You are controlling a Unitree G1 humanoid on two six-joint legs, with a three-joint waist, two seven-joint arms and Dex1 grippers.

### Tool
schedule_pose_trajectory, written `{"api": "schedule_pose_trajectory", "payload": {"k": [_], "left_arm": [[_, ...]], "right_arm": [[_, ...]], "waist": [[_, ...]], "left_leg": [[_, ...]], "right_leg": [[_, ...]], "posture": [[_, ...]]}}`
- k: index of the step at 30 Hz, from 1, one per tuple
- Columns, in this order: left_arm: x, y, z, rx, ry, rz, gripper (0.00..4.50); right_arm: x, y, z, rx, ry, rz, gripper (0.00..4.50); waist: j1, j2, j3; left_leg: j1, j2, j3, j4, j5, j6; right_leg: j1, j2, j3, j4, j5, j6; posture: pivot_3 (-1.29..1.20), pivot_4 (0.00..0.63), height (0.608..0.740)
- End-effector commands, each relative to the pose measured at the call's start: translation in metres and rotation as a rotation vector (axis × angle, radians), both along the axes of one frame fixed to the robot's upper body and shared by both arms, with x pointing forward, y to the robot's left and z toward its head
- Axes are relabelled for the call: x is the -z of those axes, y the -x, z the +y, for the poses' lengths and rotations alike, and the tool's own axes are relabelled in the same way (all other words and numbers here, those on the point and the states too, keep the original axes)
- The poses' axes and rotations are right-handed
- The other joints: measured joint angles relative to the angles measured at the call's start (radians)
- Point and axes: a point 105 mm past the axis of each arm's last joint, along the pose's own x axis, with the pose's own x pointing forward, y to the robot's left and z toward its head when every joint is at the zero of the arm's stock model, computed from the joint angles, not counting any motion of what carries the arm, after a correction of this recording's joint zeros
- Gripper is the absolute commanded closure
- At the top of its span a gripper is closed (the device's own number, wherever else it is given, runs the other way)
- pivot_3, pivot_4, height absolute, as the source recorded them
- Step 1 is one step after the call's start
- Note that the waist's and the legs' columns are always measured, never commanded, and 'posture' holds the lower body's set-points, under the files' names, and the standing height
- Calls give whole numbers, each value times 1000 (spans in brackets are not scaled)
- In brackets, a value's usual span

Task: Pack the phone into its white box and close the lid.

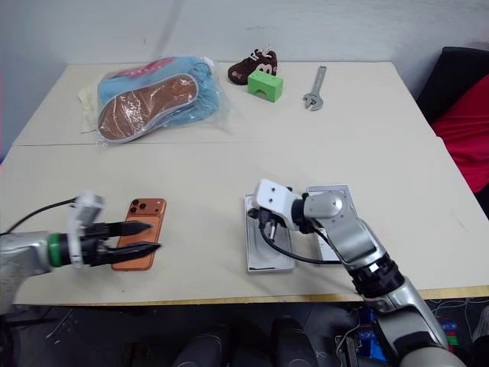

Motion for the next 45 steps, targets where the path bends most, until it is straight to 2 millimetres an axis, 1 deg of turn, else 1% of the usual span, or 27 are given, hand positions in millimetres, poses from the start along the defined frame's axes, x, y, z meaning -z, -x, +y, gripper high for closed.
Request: {"api": "schedule_pose_trajectory", "payload": {"k": [1,3,5,7,9,13,15,16,18,20,22,23,27,30,31,32,35,38,43,45], "left_arm": [[-11,1,33,-128,18,57,0],[-5,1,44,-179,-5,121,0],[3,0,43,-204,-7,196,0],[10,-1,37,-218,26,280,0],[18,-4,29,-211,22,332,0],[29,-12,12,-200,36,413,0],[40,-12,2,-178,9,467,0],[48,-13,-2,-177,-26,495,0],[62,-12,-10,-155,-75,536,0],[73,-12,-18,-138,-98,568,0],[85,-13,-29,-115,-117,599,0],[90,-12,-37,-99,-118,619,0],[100,-12,-64,-54,-99,665,0],[103,-9,-79,-34,-71,685,0],[103,-7,-84,-24,-53,697,0],[104,-5,-89,-16,-28,713,0],[105,1,-98,16,13,737,0],[104,11,-102,59,37,752,0],[98,9,-82,-4,59,757,0],[96,8,-74,-37,82,765,0]], "right_arm": [[-12,15,29,-142,-22,-24,4458],[-8,14,42,-178,-1,-34,4458],[-1,15,54,-217,30,-37,4458],[6,16,65,-246,51,-33,4458],[14,15,74,-268,77,-35,4458],[30,15,85,-304,139,-50,4458],[39,15,88,-318,178,-61,4458],[44,14,89,-320,195,-65,4458],[49,14,92,-323,210,-67,4458],[52,12,96,-315,218,-69,4458],[56,10,99,-312,229,-74,4458],[58,10,100,-311,237,-77,4458],[62,8,99,-306,247,-74,4458],[63,7,98,-299,247,-62,4458],[64,7,97,-295,246,-58,4458],[64,7,97,-291,245,-53,4458],[65,6,95,-282,242,-45,4458],[64,5,94,-269,230,-31,4458],[61,-1,94,-231,205,-46,4458],[60,-2,95,-221,190,-41,4458]], "waist": [[-1,0,0],[0,0,0],[2,0,0],[1,0,0],[-2,-1,-1],[-3,0,-1],[-3,1,-2],[-2,2,-2],[0,12,-9],[2,21,-15],[6,32,-24],[7,35,-28],[20,49,-40],[27,53,-44],[29,55,-47],[30,56,-49],[30,54,-53],[27,50,-56],[18,42,-59],[11,42,-59]], "left_leg": [[0,0,0,-1,0,0],[0,0,0,-2,0,0],[0,-1,0,-2,0,0],[0,-2,-1,-1,0,0],[0,-2,-1,-1,0,1],[0,-2,-1,-1,0,0],[1,-3,-2,0,0,0],[1,-3,-2,0,0,0],[3,-4,-2,0,0,0],[14,-5,-1,-3,0,1],[15,-5,-1,-4,0,1],[16,-5,-2,-3,0,1],[19,-7,-3,-4,0,2],[33,-9,-3,-9,-1,4],[34,-9,-4,-9,-1,5],[34,-11,-7,-10,-1,5],[34,-15,-13,-11,0,7],[34,-16,-16,-13,0,8],[34,-17,-20,-16,0,8],[34,-17,-22,-18,0,8]], "right_leg": [[0,0,0,0,0,0],[0,0,0,1,0,0],[0,-1,0,2,0,0],[0,-1,0,3,1,-1],[0,-1,-1,4,1,-1],[0,-1,-1,5,1,-1],[-1,-1,-2,7,1,-1],[0,-1,-2,8,1,-1],[1,-2,-1,10,1,-1],[5,-4,0,8,1,-1],[5,-3,0,7,1,-1],[5,-4,1,8,1,-1],[8,-4,5,9,1,-1],[21,-3,13,6,0,-1],[22,-2,16,4,0,-1],[22,0,24,4,0,-1],[22,-1,28,5,0,-1],[22,-1,29,5,0,-1],[22,-1,28,3,0,-1],[22,-1,28,3,0,-1]], "posture": [[0,150,740],[0,150,740],[0,150,740],[0,150,740],[0,150,740],[0,150,740],[0,150,740],[0,150,740],[0,150,740],[0,150,740],[0,150,740],[0,150,740],[0,150,740],[0,150,740],[0,150,740],[0,150,740],[0,150,740],[0,150,740],[0,150,740],[0,150,740]]}}
